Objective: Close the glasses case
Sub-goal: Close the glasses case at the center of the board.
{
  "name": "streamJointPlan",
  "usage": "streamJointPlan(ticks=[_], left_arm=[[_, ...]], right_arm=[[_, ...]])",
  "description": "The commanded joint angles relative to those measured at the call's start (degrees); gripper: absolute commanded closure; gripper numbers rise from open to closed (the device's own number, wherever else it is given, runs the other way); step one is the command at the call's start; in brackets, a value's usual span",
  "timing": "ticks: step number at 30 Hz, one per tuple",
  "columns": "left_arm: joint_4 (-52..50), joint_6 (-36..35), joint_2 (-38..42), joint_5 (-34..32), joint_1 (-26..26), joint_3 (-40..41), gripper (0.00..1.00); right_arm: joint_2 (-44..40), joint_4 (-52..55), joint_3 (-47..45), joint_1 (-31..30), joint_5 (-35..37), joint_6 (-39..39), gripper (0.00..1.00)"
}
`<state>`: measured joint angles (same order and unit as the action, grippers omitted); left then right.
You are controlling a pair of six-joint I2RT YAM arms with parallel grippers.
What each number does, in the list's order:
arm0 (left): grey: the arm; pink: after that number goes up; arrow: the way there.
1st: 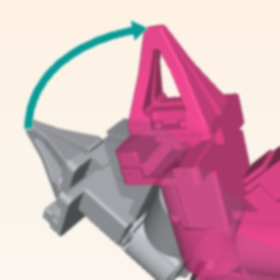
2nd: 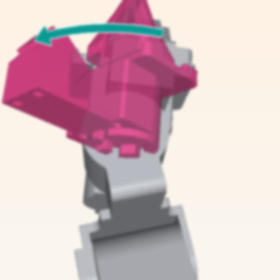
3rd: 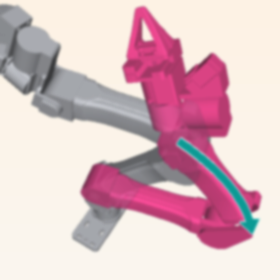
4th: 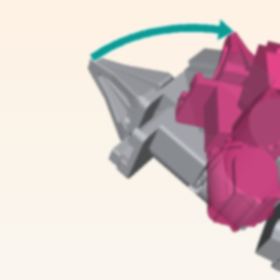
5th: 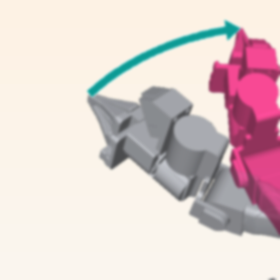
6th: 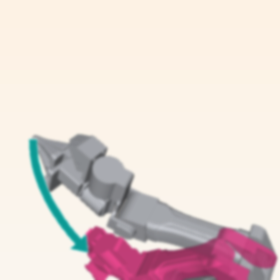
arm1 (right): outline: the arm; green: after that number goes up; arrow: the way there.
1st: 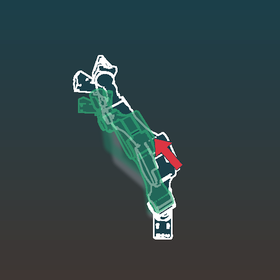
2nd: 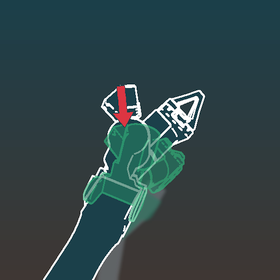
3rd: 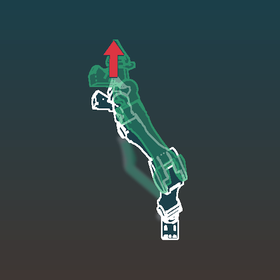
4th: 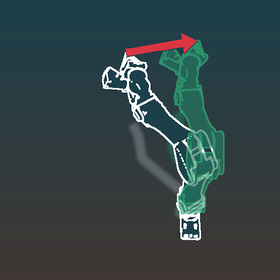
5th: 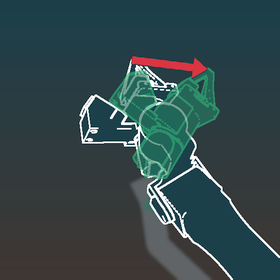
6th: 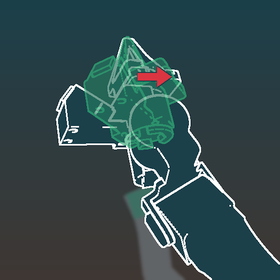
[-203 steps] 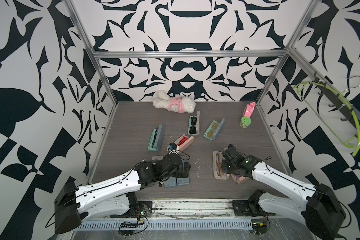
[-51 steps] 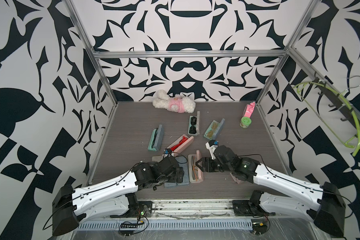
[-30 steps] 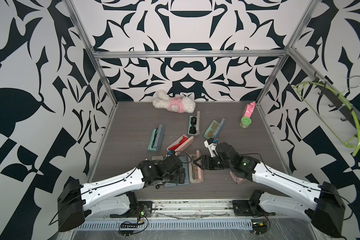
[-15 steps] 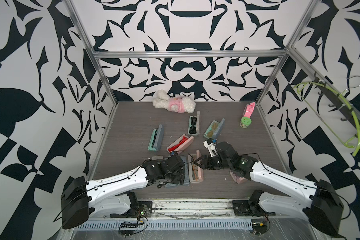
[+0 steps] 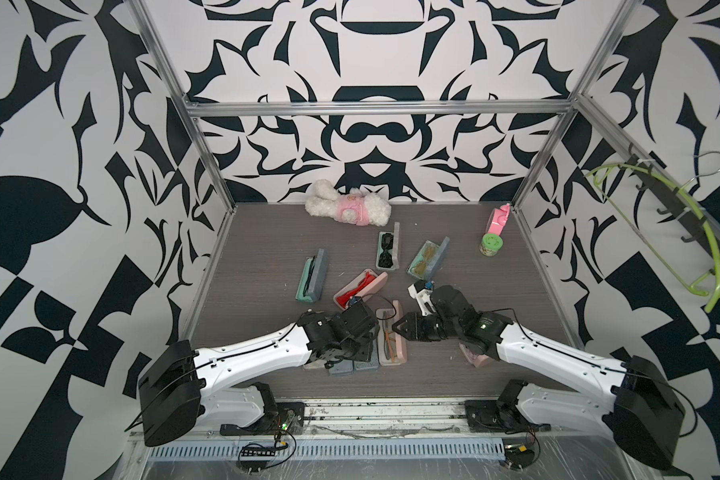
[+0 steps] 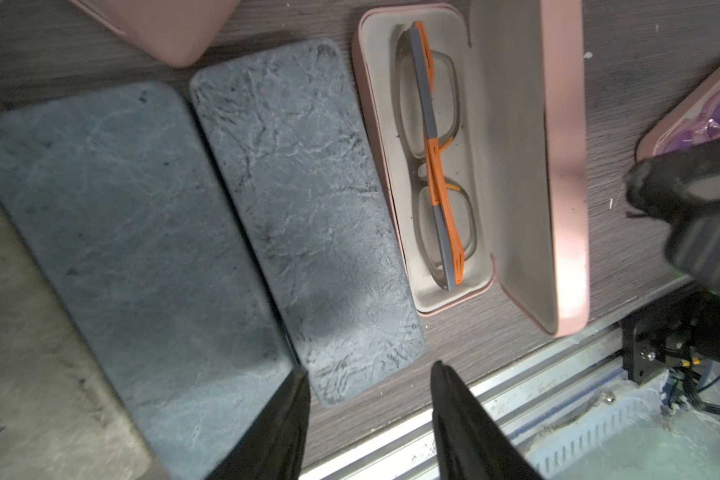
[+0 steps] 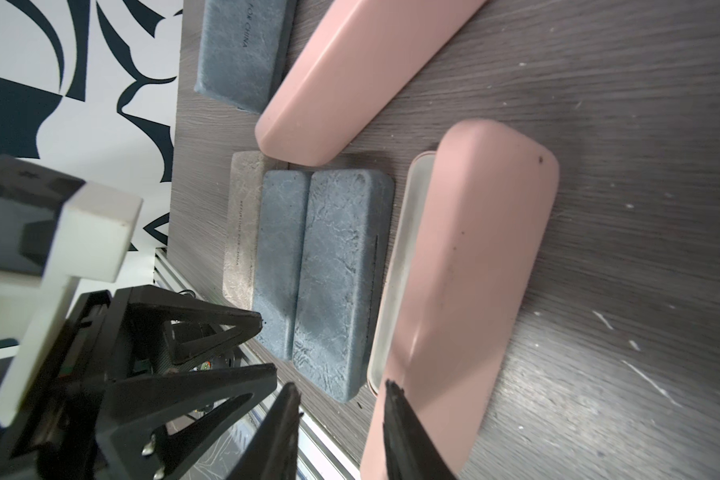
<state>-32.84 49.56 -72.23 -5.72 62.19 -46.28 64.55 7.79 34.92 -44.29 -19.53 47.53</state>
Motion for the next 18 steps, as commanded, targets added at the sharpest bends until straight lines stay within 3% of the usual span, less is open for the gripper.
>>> streamJointPlan(ticks=[1,18], left_arm=[[0.60,-1.06,-0.35,0.96,-0.71,-1.09,0.51],[3.08,-1.76,-4.64,2.42,-1.99,-0.74,0.63]], right_arm=[[0.35,-2.12,-0.13,0.52,-0.56,-0.89,0.65],[2.99,-1.94,-0.36,1.16,0.27,-1.14,0.71]])
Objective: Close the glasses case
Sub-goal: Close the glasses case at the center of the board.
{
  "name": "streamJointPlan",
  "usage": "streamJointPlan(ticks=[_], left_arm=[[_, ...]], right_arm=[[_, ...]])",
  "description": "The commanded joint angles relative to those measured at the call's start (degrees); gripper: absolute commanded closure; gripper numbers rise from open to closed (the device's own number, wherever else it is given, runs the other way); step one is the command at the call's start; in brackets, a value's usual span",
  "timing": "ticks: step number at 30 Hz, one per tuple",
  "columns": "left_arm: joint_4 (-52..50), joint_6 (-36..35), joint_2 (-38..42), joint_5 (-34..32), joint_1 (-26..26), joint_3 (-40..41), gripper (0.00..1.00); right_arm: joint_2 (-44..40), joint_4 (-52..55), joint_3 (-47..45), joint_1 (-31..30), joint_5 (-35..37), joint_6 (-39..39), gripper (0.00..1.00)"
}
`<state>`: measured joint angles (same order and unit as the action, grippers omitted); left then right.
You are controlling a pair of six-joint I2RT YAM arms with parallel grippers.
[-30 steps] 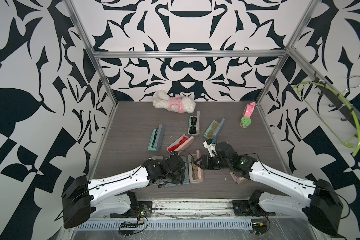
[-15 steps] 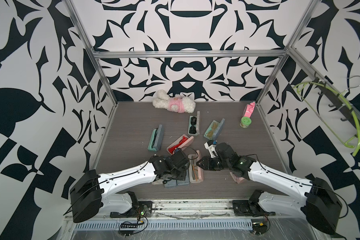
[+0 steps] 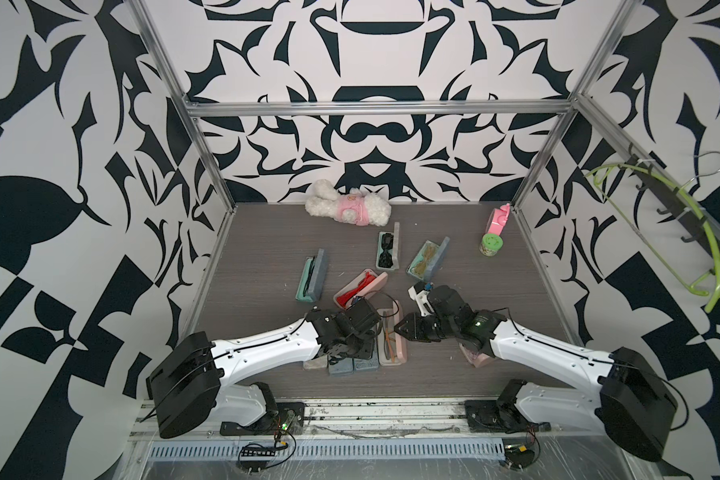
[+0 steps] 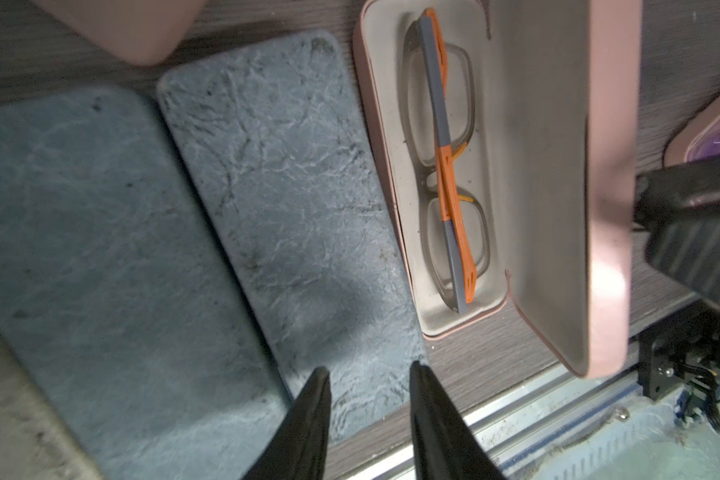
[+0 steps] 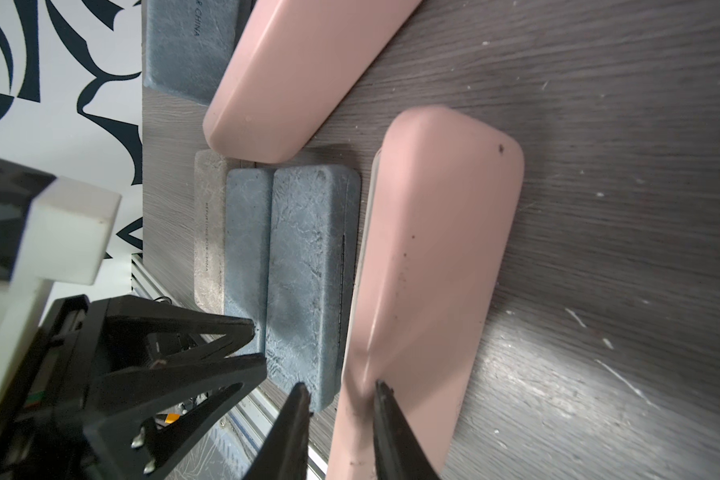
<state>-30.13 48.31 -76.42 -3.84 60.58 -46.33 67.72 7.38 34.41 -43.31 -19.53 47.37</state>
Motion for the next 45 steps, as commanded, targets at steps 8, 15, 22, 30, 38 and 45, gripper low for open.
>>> streamJointPlan(ticks=[8,15,22,30,38,45], left_arm=[[1.46,-0.38,-0.92,1.09,-0.56,-0.21,0.65],[1.92,-0.25,-1.01,1.29,-0.55,0.27,0.69],[2.42,0.09,-0.86,1.52,-0.55,0.96,0.72],[2.64,0.44,-0.54,1.81,-0.55,1.50,0.77],[2.74,0.45,-0.32,1.90,-0.55,1.59,0.79],[2.90,0.43,-0.48,1.98,-0.55,1.56,0.82]], right_arm=[[0.56,-1.30,0.22,0.20,0.51,-1.23,0.72],[0.74,-1.43,0.13,0.23,0.58,-1.30,0.72],[1.01,-1.29,0.21,0.20,0.71,-1.48,0.73],[1.01,-1.00,0.15,0.19,0.96,-1.58,0.74],[1.26,-1.04,0.14,0.28,1.14,-1.70,0.74],[1.62,-1.22,0.04,0.17,1.10,-1.72,0.75]])
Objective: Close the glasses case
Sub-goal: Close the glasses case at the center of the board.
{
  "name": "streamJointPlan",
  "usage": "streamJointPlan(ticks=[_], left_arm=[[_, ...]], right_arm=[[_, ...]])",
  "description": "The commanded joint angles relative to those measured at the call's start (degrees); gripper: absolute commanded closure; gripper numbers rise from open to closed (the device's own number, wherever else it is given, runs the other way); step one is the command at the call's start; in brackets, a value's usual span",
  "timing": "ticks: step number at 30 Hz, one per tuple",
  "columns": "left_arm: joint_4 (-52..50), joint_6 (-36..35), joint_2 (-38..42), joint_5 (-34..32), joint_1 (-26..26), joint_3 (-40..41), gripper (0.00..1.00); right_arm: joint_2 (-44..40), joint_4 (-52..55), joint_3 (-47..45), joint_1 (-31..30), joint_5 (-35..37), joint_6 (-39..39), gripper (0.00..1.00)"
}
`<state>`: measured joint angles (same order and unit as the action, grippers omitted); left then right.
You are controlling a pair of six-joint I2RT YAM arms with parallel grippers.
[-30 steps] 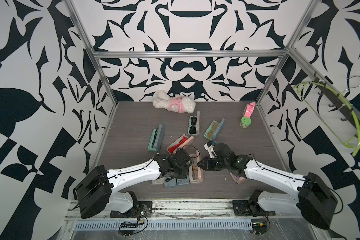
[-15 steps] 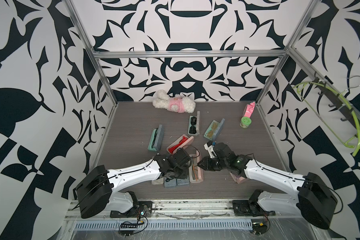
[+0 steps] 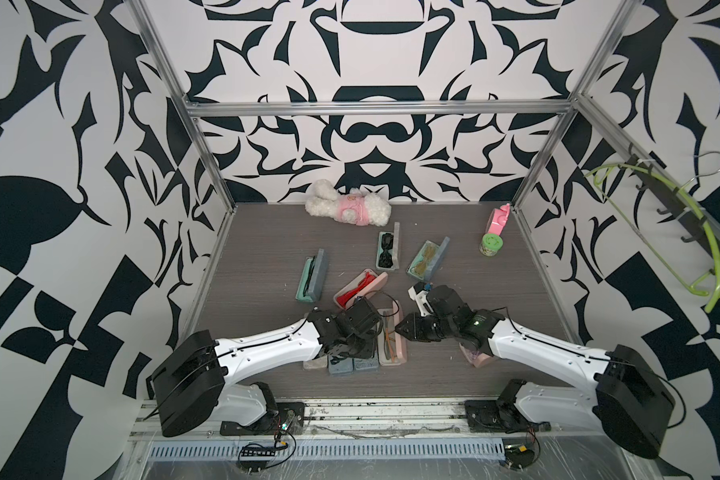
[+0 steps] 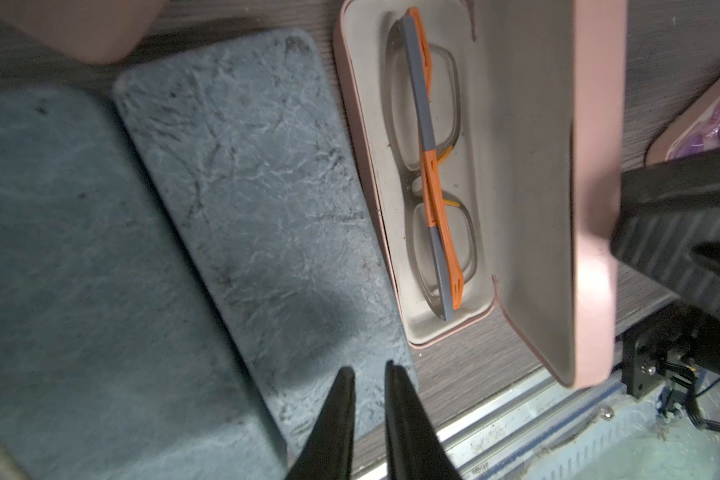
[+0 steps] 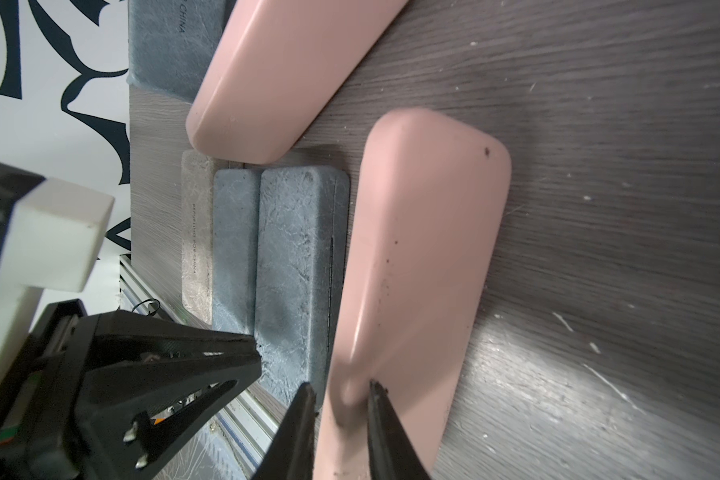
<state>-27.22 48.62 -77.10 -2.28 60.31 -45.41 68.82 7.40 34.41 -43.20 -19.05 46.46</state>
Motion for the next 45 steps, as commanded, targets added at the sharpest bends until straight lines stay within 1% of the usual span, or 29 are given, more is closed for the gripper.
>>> streamJointPlan(ticks=[1,17,37,45], left_arm=[[0.01,0.15,0.14,0.50,-0.29,0.67,0.82],[0.30,0.18,0.21,0.86,-0.29,0.94,0.85],[0.49,0.11,0.45,0.95,-0.29,1.29,0.86],[0.45,0.14,1.18,0.75,-0.28,1.81,0.86]], right_arm=[[0.53,-1.28,-0.04,0.10,0.63,-0.70,0.75],[2.53,-3.13,-0.24,0.02,-0.02,-0.23,0.77],[7.44,-7.24,-0.05,-0.90,-1.09,0.91,0.80],[8.00,-8.18,-0.47,-0.92,-1.01,1.27,0.79]])
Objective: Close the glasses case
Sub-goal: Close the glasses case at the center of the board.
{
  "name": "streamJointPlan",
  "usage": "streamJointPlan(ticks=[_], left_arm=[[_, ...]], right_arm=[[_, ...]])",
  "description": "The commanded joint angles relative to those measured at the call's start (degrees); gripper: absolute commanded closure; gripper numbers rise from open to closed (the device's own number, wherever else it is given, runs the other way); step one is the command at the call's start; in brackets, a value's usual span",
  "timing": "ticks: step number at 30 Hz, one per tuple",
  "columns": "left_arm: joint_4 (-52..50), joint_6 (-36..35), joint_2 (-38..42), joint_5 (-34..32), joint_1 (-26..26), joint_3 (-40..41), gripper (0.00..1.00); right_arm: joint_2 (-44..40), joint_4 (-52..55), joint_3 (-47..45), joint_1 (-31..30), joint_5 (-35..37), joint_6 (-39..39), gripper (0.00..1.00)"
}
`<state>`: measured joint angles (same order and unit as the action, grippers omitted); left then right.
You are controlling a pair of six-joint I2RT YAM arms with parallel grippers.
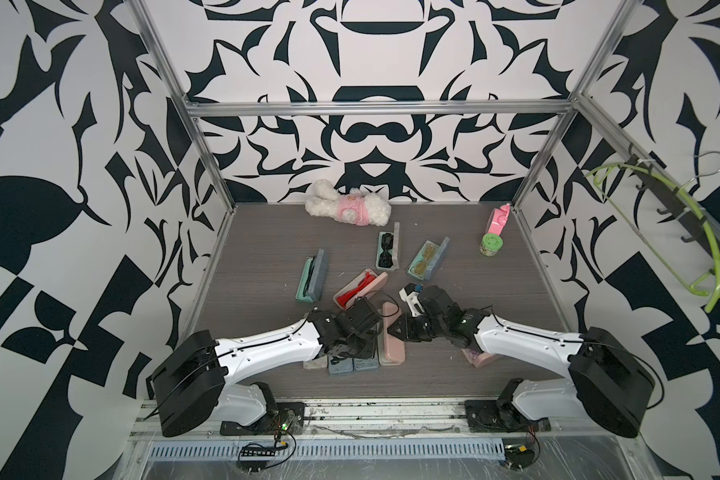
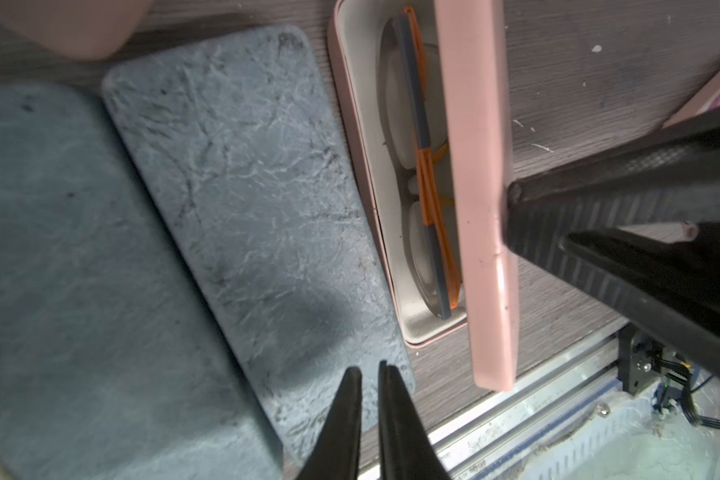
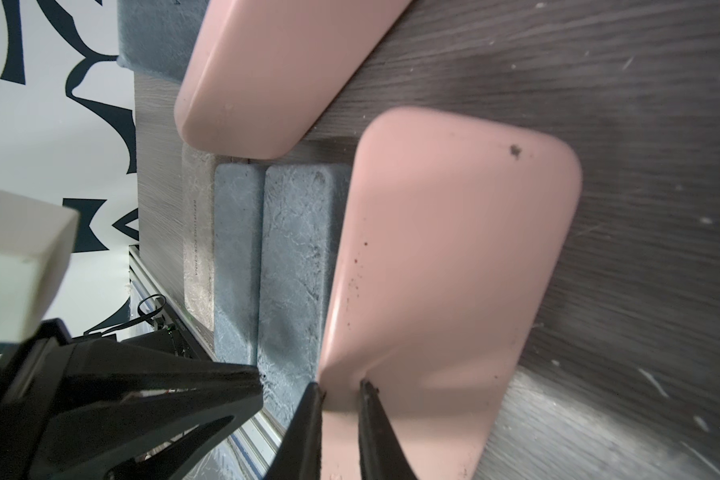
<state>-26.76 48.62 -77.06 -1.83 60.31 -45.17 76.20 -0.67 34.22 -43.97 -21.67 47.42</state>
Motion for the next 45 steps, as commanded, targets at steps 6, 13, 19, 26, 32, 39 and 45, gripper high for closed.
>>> streamJointPlan(ticks=[6,13,19,26,32,39,45], left_arm=[[0.21,0.25,1.21,0.37,-0.29,1.79,0.86],[0.20,0.32,1.71,0.34,-0.29,1.92,0.86],[0.07,-0.02,3.58,-0.12,-0.28,1.65,0.85],[3.58,-0.88,10.18,-0.78,-0.28,2.00,0.61],[5.09,-1.93,13.25,-2.04,-0.20,1.98,0.33],[4.82,-2.08,16.94,-3.40,-0.20,2.85,0.20],[3.56,-1.60,18.17,-4.04,-0.19,3.75,0.20]], right_arm=[[2.13,-1.10,-0.61,-0.24,1.17,0.30,0.78],[4.22,-3.36,-1.39,-0.33,0.67,1.05,0.78],[0.52,-2.39,-1.41,-0.32,1.30,1.01,0.78],[-6.64,4.82,-2.77,0.05,5.42,-0.38,0.71],[-5.69,2.37,-6.19,1.78,4.45,0.80,0.70],[0.44,-5.22,-7.35,1.78,1.92,1.61,0.70],[3.11,-10.14,-6.99,1.28,-0.16,2.43,0.70]])
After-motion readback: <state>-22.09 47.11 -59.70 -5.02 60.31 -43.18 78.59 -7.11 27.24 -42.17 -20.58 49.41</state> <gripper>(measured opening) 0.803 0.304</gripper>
